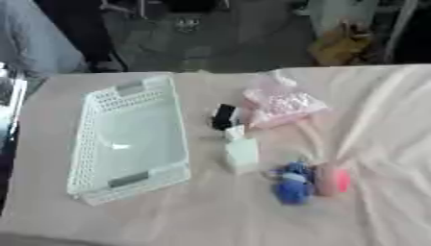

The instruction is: Pick up objects on the table and place them in the box.

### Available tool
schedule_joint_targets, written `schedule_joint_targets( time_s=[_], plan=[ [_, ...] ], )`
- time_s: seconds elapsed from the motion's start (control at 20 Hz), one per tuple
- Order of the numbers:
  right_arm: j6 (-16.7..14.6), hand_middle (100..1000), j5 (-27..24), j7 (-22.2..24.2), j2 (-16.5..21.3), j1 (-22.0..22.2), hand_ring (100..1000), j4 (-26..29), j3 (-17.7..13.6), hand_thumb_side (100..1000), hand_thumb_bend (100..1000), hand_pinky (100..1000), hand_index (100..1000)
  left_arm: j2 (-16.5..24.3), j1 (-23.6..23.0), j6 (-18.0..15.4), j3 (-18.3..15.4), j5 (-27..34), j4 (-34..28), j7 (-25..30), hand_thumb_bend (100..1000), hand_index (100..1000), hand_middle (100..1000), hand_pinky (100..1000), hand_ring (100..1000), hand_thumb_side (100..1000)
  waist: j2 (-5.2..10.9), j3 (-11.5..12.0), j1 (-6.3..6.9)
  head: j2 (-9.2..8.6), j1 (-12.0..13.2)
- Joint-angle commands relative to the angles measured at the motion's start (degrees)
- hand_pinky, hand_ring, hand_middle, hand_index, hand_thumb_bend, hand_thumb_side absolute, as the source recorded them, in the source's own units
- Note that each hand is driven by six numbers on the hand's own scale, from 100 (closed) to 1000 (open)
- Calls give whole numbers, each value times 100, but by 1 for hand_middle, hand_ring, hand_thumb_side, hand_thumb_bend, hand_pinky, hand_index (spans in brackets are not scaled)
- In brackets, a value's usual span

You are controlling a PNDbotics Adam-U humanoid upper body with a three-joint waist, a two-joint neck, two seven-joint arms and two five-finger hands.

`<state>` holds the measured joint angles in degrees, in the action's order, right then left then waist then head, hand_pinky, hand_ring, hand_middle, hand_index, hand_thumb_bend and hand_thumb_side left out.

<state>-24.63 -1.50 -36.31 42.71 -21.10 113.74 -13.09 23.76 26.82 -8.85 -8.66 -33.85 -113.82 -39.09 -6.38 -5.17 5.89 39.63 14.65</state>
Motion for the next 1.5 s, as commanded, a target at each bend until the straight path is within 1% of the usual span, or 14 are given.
schedule_joint_targets(
  time_s=[0.05, 0.9, 1.1, 1.2, 1.3, 1.4, 1.5],
  plan=[
    [-1, 880, -6, 19, 218, -37, 870, 85, -72, 1000, 100, 880, 840, 183, 69, 13, -55, -14, -77, 3, 100, 994, 943, 825, 956, 1000, 145, 12, -89, 5, 7],
    [36, 883, 3, 105, 247, 6, 872, 85, -63, 1000, 100, 881, 842, 190, 68, 18, -53, -23, -77, 12, 100, 994, 943, 825, 957, 1000, 161, -15, -79, -13, 2],
    [136, 889, 64, 213, 301, 62, 877, 85, -49, 1000, 100, 883, 844, 197, 68, 18, -48, -20, -77, 20, 100, 994, 943, 825, 957, 1000, 165, -34, -84, -18, -2],
    [287, 891, 152, 355, 448, 134, 880, 85, -19, 1000, 100, 885, 841, 210, 69, 18, -36, -18, -77, 30, 100, 994, 943, 825, 957, 1000, 166, -46, -102, -17, -8],
    [504, 890, 299, 579, 651, 234, 883, 85, 27, 1000, 100, 885, 840, 224, 72, 13, -24, -16, -77, 43, 100, 994, 943, 825, 957, 1000, 165, -55, -124, -24, -15],
    [743, 893, 521, 912, 917, 370, 887, 85, 120, 1000, 100, 887, 840, 237, 80, 10, -17, -15, -77, 50, 100, 994, 943, 825, 957, 1000, 162, -57, -146, -38, -25],
    [906, 895, 708, 1185, 1112, 468, 894, 85, 199, 1000, 100, 890, 846, 247, 86, 6, -11, -15, -77, 54, 100, 994, 943, 825, 957, 1000, 158, -58, -164, -46, -31]
  ],
)
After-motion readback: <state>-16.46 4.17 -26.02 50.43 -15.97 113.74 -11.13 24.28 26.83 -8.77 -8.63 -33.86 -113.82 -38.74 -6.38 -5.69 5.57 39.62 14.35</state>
